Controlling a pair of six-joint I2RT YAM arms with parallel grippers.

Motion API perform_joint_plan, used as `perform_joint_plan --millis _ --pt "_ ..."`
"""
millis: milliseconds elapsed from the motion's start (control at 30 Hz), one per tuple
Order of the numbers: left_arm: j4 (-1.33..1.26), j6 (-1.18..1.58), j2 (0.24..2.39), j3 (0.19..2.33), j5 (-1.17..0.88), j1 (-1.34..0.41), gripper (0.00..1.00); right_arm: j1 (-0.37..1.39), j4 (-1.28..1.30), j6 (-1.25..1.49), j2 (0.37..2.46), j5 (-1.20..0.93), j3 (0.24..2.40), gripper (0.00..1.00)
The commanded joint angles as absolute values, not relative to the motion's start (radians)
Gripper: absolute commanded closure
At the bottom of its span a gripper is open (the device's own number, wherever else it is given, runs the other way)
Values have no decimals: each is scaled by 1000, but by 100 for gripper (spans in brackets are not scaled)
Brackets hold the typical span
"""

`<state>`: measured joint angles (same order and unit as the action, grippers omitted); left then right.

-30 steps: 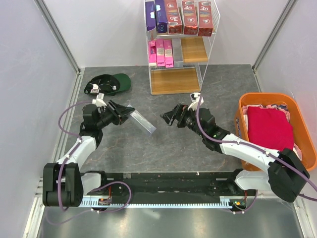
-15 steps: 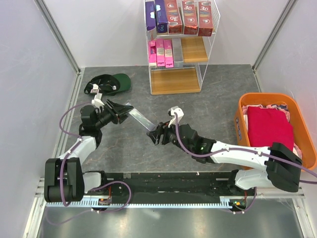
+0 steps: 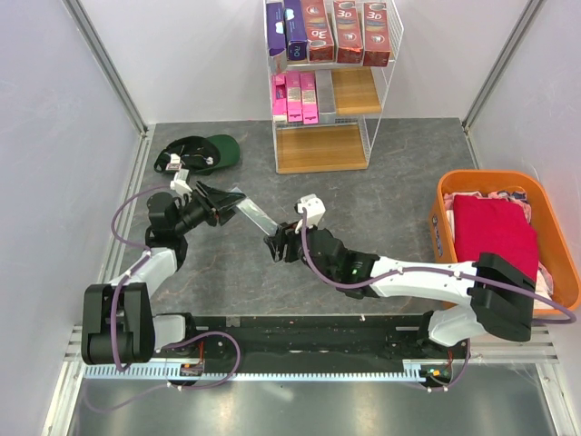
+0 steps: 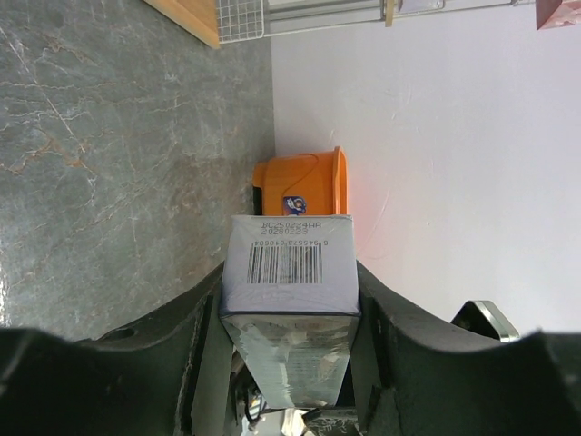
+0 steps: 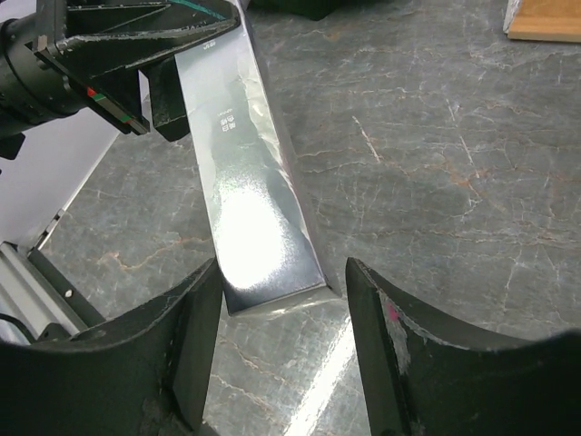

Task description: Place and organize the toothpastes onto the shelf

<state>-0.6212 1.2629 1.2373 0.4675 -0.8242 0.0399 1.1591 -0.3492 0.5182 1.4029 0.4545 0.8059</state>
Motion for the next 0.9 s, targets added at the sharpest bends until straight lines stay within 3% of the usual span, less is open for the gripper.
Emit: perform_joint_plan --millis 0,133,333,533,700,767,833,867 --pt "-718 1319 1244 468 -874 44 98 1175 -373 488 1436 505 862 37" --pt "-736 1328 1252 465 -884 48 98 1178 -388 485 1442 500 861 40" --pt "-774 1348 1269 462 -900 48 98 1184 -402 460 1445 500 861 63" --pt "-825 1367 1298 463 -925 46 93 1184 -417 443 1443 494 859 73" --pt "-871 1362 1315 471 -953 46 63 1186 -410 446 1445 485 870 75" --pt "-876 1358 1316 472 -957 48 40 1183 -403 454 1447 479 877 75" --pt "-874 1358 1316 472 -957 46 23 1183 -393 460 1447 477 885 75" --pt "-873 1355 1315 474 -957 46 21 1181 -391 472 1445 477 887 75"
